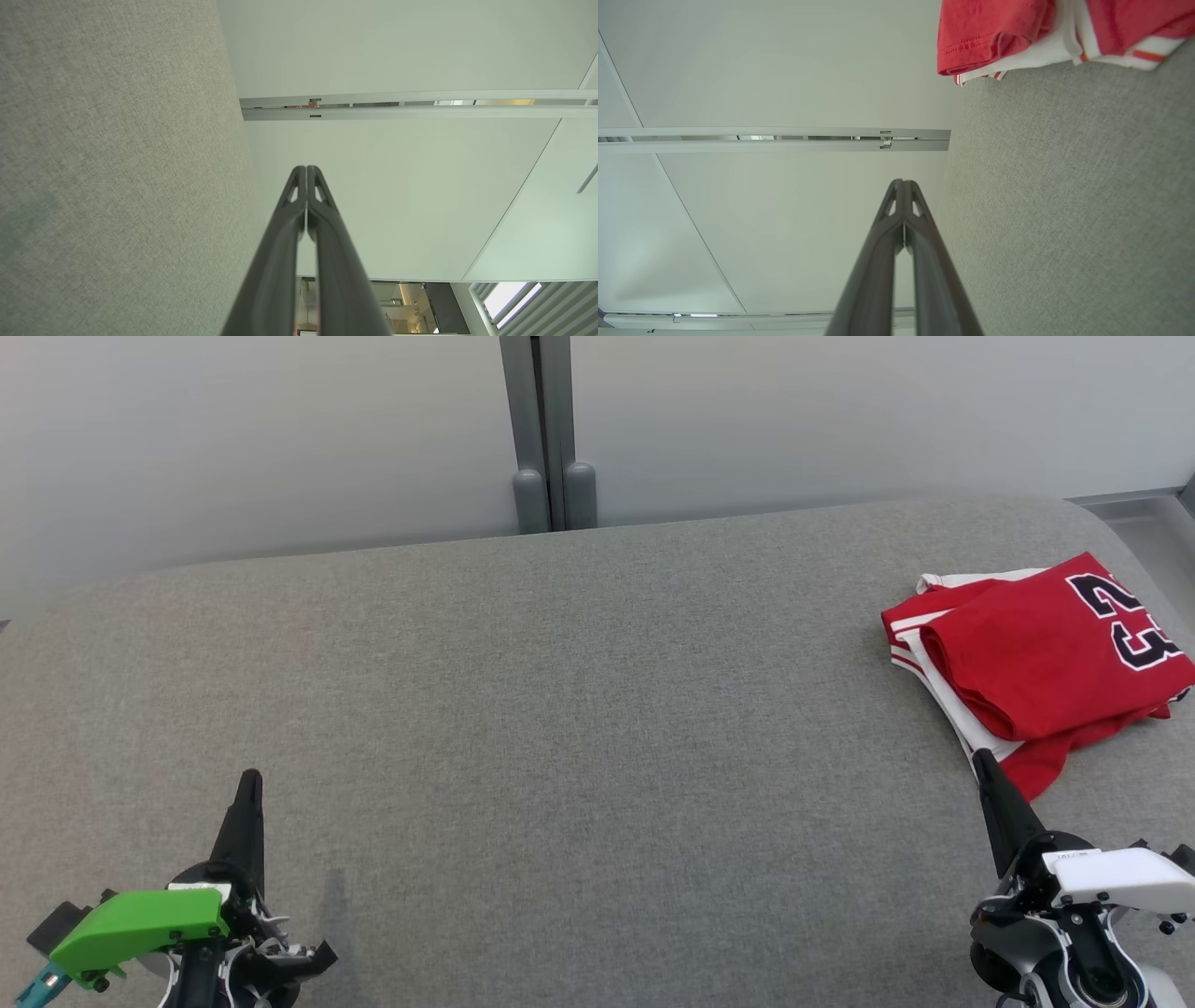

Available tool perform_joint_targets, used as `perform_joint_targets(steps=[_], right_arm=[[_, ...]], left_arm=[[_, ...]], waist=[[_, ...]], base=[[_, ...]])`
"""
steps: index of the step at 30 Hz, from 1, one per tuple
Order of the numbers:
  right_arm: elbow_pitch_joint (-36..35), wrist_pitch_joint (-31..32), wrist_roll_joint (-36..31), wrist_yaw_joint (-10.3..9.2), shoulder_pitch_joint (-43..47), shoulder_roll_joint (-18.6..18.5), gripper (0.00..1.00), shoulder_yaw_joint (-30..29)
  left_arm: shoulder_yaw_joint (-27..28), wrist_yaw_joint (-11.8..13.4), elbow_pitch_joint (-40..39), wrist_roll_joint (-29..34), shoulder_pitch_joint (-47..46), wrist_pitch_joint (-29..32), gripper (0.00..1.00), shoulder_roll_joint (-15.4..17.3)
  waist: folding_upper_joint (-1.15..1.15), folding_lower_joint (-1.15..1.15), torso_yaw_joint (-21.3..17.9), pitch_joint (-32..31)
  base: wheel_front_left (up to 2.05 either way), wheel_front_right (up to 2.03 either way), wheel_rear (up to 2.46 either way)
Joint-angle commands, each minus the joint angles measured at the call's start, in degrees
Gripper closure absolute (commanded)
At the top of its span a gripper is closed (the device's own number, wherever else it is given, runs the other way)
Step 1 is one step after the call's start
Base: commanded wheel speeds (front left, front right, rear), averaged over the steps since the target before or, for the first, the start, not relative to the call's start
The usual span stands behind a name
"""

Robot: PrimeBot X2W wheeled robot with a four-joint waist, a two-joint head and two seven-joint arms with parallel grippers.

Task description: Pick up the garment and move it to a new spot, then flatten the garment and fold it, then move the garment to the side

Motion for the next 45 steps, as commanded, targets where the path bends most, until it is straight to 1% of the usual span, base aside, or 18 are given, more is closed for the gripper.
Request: perform_joint_targets(steps=[1,45], right_arm=[[-0.2,0.2,0.2,0.00,-0.5,-0.3,1.00,-0.1],[-0.2,0.2,0.2,0.00,-0.5,-0.3,1.00,-0.1]], left_arm=[[0.2,-0.4,-0.1,-0.1,-0.7,0.2,1.00,0.2],[0.2,-0.4,-0.1,0.0,-0.7,0.2,1.00,0.2]], waist=[[0.00,0.00,0.0,0.0],[0.00,0.00,0.0,0.0]], base=[[0.00,0.00,0.00],[0.00,0.00,0.00]])
